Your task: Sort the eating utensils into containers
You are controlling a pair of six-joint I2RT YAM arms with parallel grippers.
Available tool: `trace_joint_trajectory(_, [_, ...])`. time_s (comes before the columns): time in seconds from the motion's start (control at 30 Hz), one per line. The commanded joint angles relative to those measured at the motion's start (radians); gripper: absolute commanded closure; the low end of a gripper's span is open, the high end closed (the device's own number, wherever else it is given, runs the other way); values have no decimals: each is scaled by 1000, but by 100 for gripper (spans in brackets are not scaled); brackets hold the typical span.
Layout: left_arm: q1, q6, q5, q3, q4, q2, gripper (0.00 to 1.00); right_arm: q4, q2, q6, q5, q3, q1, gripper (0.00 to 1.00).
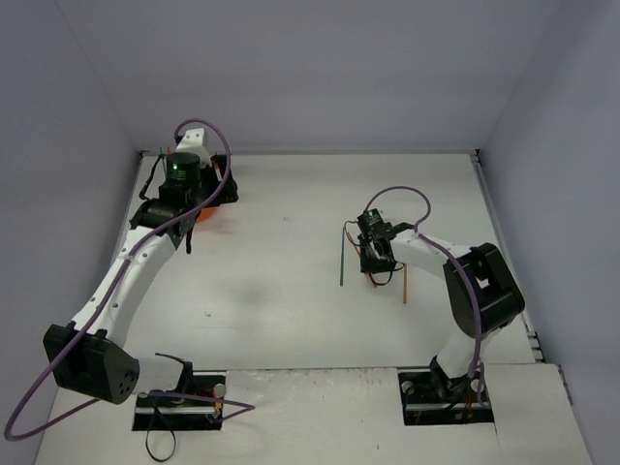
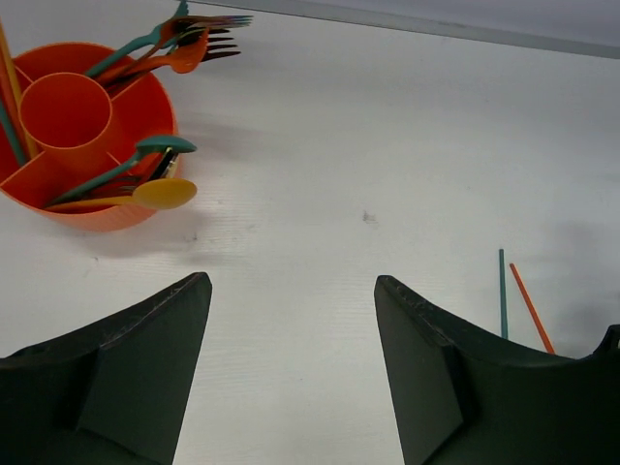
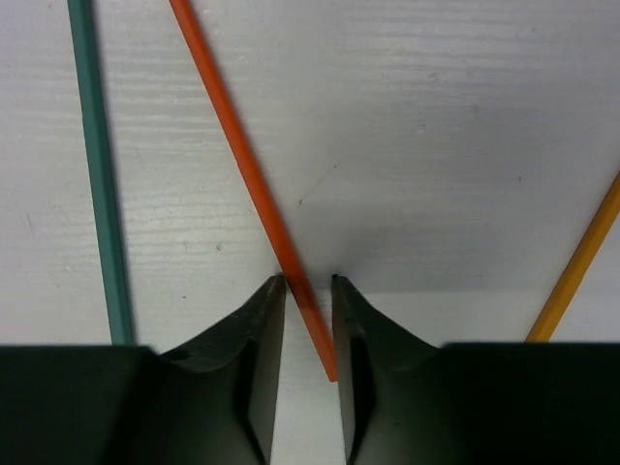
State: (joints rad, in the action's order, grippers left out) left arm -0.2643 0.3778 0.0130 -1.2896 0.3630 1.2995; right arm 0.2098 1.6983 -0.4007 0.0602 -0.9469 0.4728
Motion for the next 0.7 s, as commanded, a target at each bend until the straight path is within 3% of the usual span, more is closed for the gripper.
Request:
trace_joint_trajectory(0.0, [-78, 53, 20, -27, -43, -6, 35, 6, 53, -18, 7, 10, 4, 92])
trace_joint_trajectory(0.1, [-147, 76, 11, -26, -63, 23, 35, 6, 28, -6, 5, 5, 6, 100])
trace_joint_trajectory(0.37, [-233, 188, -105, 4, -223, 83, 35, -9, -182, 51, -63, -37, 9, 100])
trace_joint_trajectory(0.67, [-309, 254, -221, 8, -459, 167, 35, -106, -405, 128, -259, -83, 54, 100])
